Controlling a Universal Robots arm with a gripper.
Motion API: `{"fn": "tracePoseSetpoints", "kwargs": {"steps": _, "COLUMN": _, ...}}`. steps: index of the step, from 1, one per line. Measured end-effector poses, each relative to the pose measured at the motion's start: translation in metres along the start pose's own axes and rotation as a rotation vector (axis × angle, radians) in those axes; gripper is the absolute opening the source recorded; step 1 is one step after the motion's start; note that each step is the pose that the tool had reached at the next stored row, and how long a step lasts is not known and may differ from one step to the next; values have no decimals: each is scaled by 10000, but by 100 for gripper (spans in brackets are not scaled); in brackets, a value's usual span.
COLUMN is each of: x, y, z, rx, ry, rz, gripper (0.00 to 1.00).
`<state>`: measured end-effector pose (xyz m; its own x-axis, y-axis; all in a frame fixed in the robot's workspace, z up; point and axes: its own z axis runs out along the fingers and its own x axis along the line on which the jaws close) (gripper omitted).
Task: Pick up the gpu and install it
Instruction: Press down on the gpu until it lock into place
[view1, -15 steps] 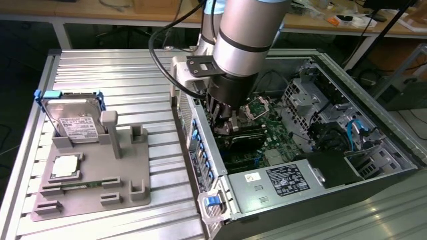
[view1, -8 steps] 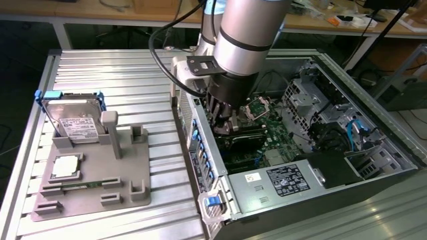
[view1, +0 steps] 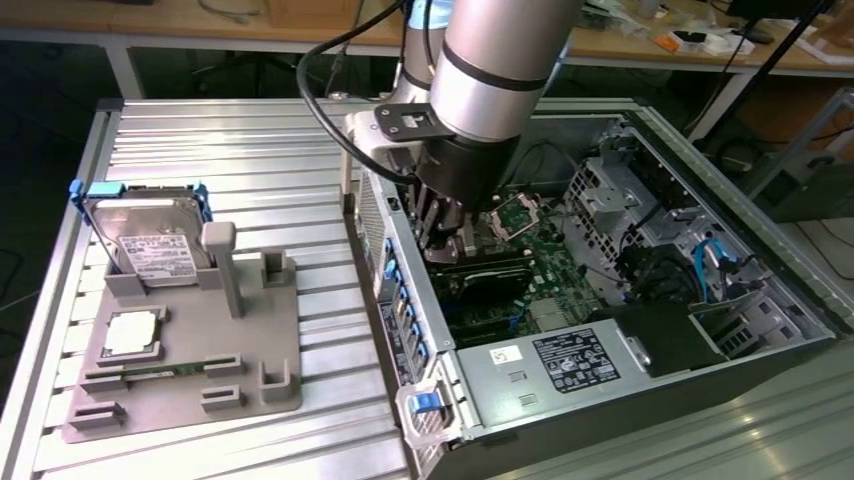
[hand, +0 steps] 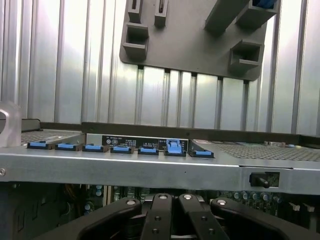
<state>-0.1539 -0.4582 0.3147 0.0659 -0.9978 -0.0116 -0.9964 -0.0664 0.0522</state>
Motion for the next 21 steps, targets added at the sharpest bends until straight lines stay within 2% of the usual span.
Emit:
{"fn": "tracePoseSetpoints", "kwargs": {"steps": 7, "x": 1, "y": -3, "z": 58, "rx": -1, "ry": 2, "rz": 0, "gripper": 11}}
{"fn": "tracePoseSetpoints", "kwargs": {"steps": 11, "x": -1, "y": 2, "z": -74, "rx": -2, "ry": 3, "rz": 1, "gripper": 11}}
{"fn": "tracePoseSetpoints", "kwargs": {"steps": 15, "x": 0, "y": -11, "z": -61, "rx": 1, "ry": 0, "rz": 0, "gripper": 11}}
{"fn": "tracePoseSetpoints", "kwargs": {"steps": 18, "x": 6, "y": -106, "z": -49, "rx": 1, "ry": 1, "rz": -1, "gripper": 11}}
{"fn": "tracePoseSetpoints", "kwargs": {"steps": 21, "x": 7, "y": -121, "z": -7, "rx": 1, "ry": -3, "rz": 0, "gripper": 11}}
